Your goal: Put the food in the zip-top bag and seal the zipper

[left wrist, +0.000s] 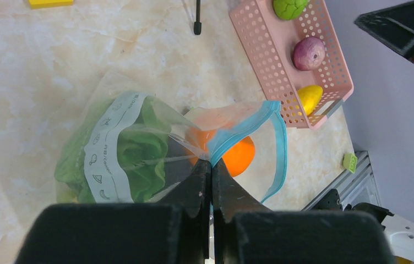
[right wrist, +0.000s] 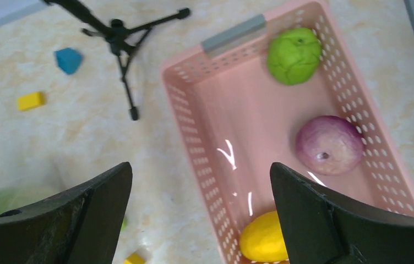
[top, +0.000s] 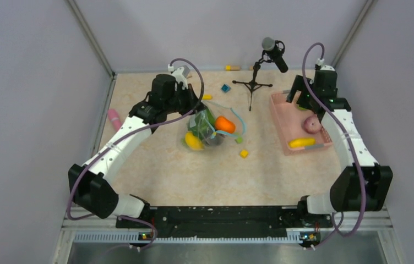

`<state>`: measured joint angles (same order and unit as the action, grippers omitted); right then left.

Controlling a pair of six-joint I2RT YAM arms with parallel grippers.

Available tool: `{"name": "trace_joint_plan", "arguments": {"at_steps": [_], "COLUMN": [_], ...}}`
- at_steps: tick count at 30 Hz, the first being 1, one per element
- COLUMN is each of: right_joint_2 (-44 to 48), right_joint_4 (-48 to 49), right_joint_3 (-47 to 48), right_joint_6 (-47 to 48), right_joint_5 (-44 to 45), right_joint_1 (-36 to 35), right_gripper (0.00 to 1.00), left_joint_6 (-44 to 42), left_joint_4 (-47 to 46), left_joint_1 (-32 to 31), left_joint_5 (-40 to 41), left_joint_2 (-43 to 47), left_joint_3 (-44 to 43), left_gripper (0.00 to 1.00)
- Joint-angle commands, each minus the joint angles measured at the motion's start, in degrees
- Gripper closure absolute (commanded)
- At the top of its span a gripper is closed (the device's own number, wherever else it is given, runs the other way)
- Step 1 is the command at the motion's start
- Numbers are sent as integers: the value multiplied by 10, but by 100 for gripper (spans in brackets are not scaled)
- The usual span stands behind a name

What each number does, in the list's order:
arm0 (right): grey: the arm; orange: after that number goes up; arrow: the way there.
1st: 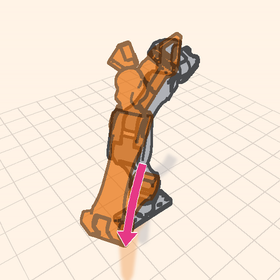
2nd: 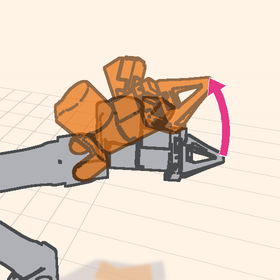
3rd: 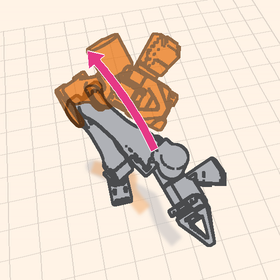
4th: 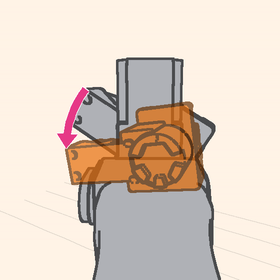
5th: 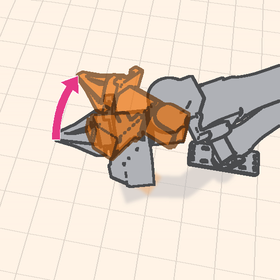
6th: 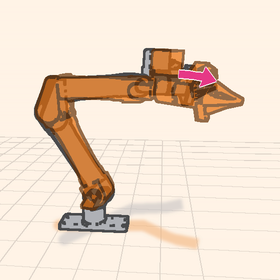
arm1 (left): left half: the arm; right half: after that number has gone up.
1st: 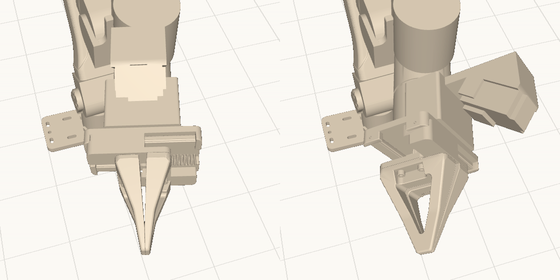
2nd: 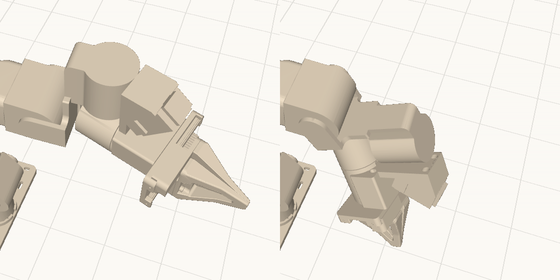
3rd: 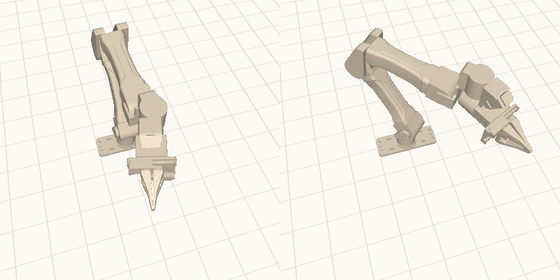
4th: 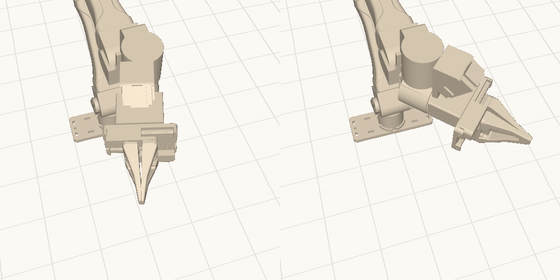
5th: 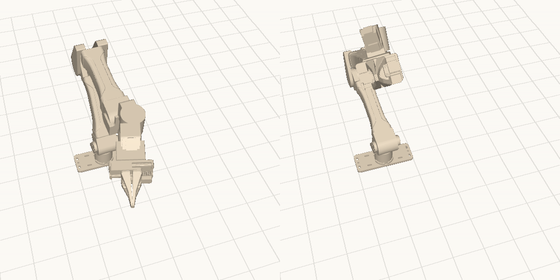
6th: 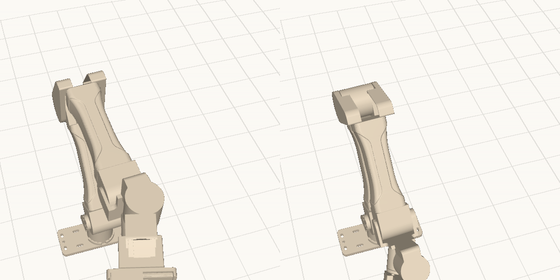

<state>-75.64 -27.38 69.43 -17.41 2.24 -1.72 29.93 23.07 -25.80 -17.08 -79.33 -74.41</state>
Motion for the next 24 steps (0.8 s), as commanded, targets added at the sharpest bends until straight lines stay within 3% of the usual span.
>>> {"name": "trace_joint_plan", "arguments": {"at_steps": [1,8,24], "right_joint_2": [-126,-294,-444], "right_joint_4": [4,43,143], "right_joint_3": [51,148,204], "right_joint_6": [45,72,91], "right_joint_5": [30,130,203], "right_joint_1": [34,42,48], "right_gripper": [7,10,11], "left_joint_6": [-5,-15,-14], "left_joint_4": [-55,-45,-57], "left_joint_1": [3,5,5], "left_joint_5": [-31,-44,-69], "left_joint_2": [-10,-17,-26], "left_joint_3": [-13,-20,-24], "left_gripper": [100,100,100]}}
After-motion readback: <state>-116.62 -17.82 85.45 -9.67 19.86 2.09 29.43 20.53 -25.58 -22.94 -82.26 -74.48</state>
